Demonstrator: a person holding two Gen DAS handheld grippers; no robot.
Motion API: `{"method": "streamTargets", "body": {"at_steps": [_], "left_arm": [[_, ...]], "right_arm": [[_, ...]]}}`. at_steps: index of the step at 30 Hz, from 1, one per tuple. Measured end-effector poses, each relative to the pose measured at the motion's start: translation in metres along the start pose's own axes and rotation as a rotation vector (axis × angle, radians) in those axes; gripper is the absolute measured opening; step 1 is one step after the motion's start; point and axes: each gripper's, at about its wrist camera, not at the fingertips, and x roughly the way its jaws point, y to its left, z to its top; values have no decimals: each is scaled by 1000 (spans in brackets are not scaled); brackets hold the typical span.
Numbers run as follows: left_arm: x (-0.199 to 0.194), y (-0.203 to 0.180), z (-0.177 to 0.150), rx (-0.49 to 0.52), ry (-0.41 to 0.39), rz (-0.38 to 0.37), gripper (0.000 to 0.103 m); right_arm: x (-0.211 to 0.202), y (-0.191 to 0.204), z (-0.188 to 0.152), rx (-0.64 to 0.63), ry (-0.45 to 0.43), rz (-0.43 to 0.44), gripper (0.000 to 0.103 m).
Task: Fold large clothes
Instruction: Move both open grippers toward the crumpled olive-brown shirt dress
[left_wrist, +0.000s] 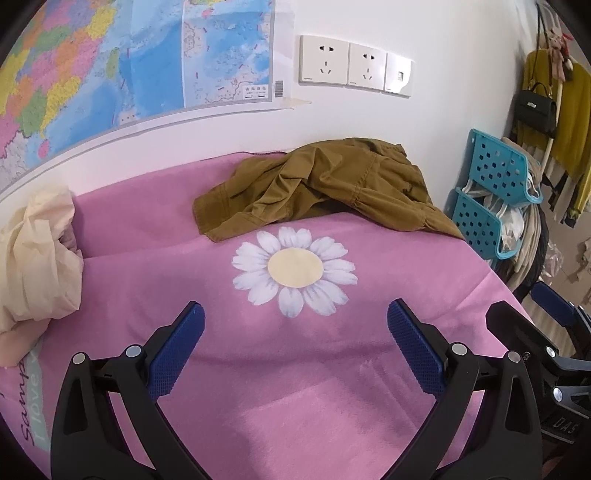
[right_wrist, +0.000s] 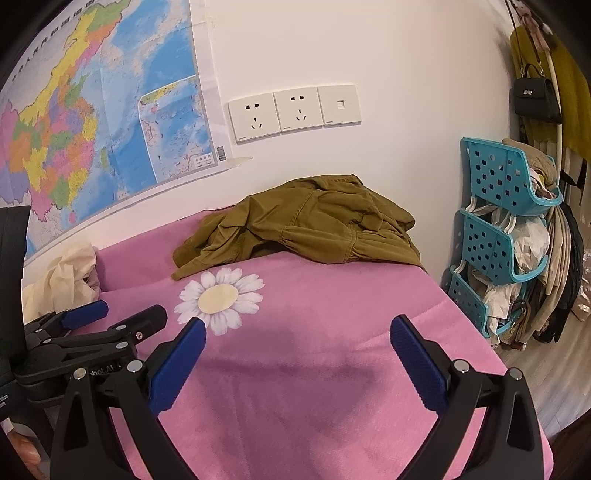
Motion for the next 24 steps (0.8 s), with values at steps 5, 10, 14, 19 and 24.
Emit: {"method": "streamTargets", "body": {"at_steps": [5,10,14,19,24], "left_arm": [[1,0,1,-4,-2,-1,98],[2,0,1,-4,0,0,98],[2,0,2,-10,0,0,98],[3,1,2,-16,4,6,98],[3,2,2,-24,2,10,98]], "right_arm": [[0,0,0,1,-5,0,97],[2,0,1,-1,-7,0,97],[3,0,2,-1,-7,0,97],[4,-1,5,2,-9,1,97],[8,-1,7,-2,-5,1,97]]}}
